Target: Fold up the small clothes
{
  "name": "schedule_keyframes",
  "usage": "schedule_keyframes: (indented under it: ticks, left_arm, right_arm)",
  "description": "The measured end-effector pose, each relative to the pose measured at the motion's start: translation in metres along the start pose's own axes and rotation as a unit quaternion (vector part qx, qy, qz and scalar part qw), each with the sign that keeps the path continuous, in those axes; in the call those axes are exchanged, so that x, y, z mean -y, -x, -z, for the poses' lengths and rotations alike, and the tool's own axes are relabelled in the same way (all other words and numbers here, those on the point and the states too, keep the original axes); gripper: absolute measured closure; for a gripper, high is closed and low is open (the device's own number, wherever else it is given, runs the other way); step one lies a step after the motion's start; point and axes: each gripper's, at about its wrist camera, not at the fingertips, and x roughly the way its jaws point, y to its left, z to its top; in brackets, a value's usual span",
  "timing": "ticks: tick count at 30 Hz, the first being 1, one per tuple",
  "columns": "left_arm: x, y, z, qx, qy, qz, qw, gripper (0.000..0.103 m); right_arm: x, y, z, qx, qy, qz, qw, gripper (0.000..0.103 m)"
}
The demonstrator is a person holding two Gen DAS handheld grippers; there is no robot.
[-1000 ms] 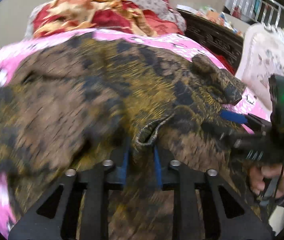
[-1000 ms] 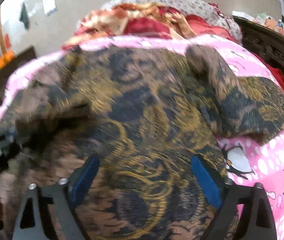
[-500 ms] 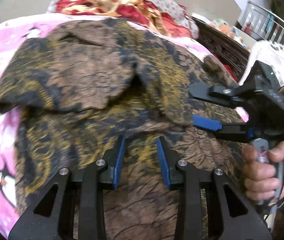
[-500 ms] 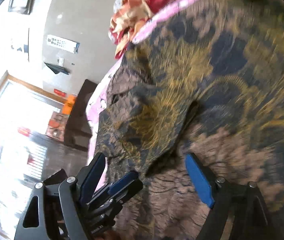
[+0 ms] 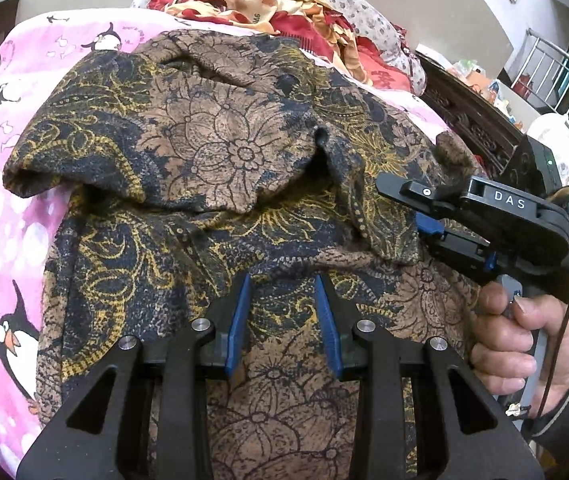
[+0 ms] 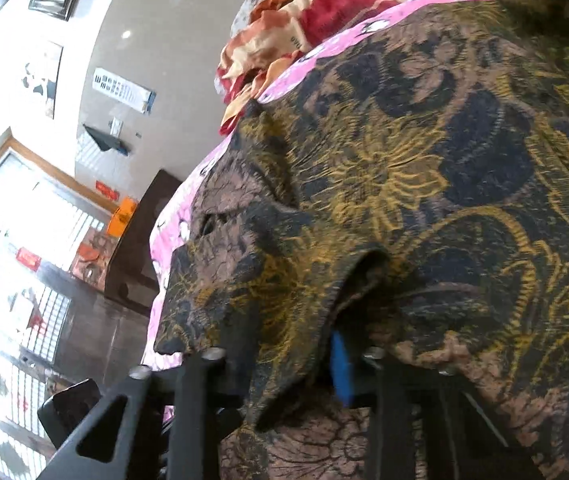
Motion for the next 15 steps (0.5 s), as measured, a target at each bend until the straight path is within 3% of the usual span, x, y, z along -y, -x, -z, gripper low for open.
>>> schedule_keyframes:
  ticks: [3, 5, 10, 13, 15]
  left_arm:
    - [-0.002, 0.000, 0.000, 0.000, 0.000, 0.000, 1.0000, 0.071]
    - [-0.002, 0.000, 0.000, 0.000, 0.000, 0.000, 1.0000, 0.071]
    - [-0.002, -0.002, -0.001, 0.000, -0.001, 0.000, 1.0000, 0.071]
    - [-0.002, -0.003, -0.001, 0.000, -0.002, -0.002, 1.0000, 0.071]
    - [-0.002, -0.004, -0.001, 0.000, -0.003, -0.003, 1.0000, 0.071]
  right_arm:
    - [-0.004, 0.004, -0.006, 0.002, 0.025, 0.022, 0.999, 0.094]
    - [-0.012, 0.007, -0.019, -0.001, 0.072, 0.059, 0.996, 0.098]
    - [-0.004, 0.032, -0.067, -0.037, 0.170, 0.208, 0.963, 0.099]
    - [0.017, 0.055, -0.087, -0.048, 0.193, 0.263, 0.944, 0.099]
    - [0.031, 0.067, -0.096, -0.052, 0.197, 0.271, 0.941, 0.099]
